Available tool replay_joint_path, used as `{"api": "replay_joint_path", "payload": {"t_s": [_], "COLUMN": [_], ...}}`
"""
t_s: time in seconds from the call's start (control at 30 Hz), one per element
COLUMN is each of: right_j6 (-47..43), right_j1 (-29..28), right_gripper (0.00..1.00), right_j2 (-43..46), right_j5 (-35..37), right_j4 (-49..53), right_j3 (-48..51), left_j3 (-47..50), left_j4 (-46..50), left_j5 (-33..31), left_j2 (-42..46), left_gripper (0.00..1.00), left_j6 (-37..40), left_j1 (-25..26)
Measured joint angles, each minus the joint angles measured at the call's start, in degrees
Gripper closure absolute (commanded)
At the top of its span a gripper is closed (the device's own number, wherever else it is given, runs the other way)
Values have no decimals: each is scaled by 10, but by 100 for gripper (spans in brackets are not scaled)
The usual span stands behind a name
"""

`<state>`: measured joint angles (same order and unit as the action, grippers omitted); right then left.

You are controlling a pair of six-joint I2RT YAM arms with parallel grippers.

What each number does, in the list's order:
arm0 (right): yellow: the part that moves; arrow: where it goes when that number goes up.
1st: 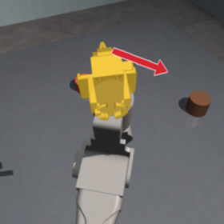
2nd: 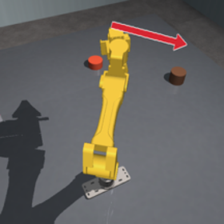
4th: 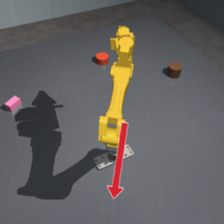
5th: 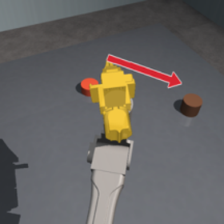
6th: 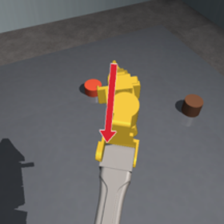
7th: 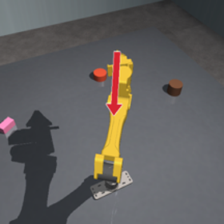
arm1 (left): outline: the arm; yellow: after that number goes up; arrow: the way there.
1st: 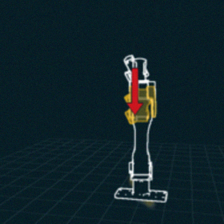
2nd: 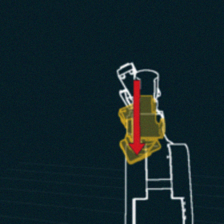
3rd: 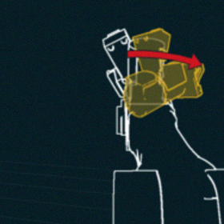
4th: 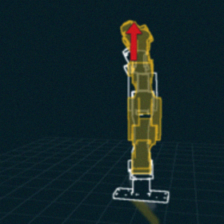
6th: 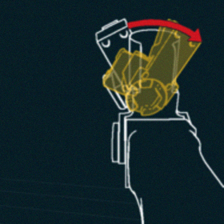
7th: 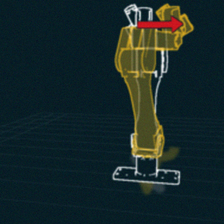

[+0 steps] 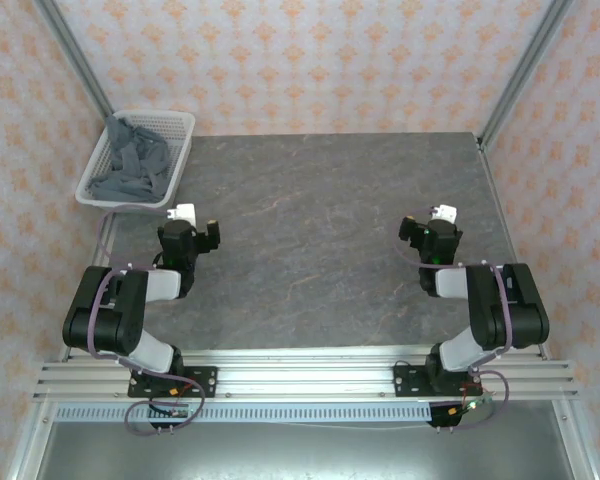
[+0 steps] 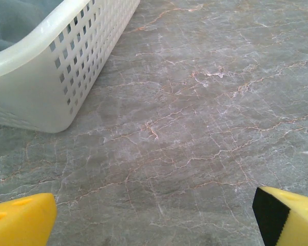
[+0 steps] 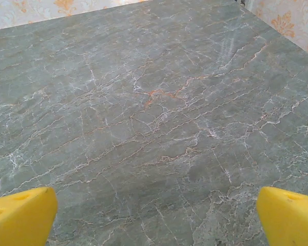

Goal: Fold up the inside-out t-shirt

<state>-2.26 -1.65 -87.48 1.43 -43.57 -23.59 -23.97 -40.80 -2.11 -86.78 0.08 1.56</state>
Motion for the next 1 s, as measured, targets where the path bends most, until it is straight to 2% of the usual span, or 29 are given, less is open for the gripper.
{"api": "replay_joint_path", "payload": {"t_s": [0.6, 0.7, 0.77, 0.83, 0.93, 1.0], "right_j6": [0, 4, 17, 46, 113, 157], "right_j1": [0, 0, 0, 0, -1, -7], "right_gripper": [0, 0, 0, 1, 6, 8], "right_j2": [0, 6, 49, 129, 247, 294], "right_j5": [0, 17, 47, 68, 68, 37], "right_j4": [0, 3, 47, 130, 290, 374], "right_j3": [0, 0, 0, -10, -87, -161], "left_j3": [0, 0, 0, -1, -12, -26], "left_j4": [0, 0, 3, 33, 114, 165], "left_j5": [0, 0, -3, -13, -38, -52], "left_j2": [0, 0, 4, 31, 126, 209], "left_gripper": [0, 0, 0, 0, 0, 0], "left_j6": [0, 0, 0, 0, -7, -23], "left_j1": [0, 0, 0, 0, 5, 7]}}
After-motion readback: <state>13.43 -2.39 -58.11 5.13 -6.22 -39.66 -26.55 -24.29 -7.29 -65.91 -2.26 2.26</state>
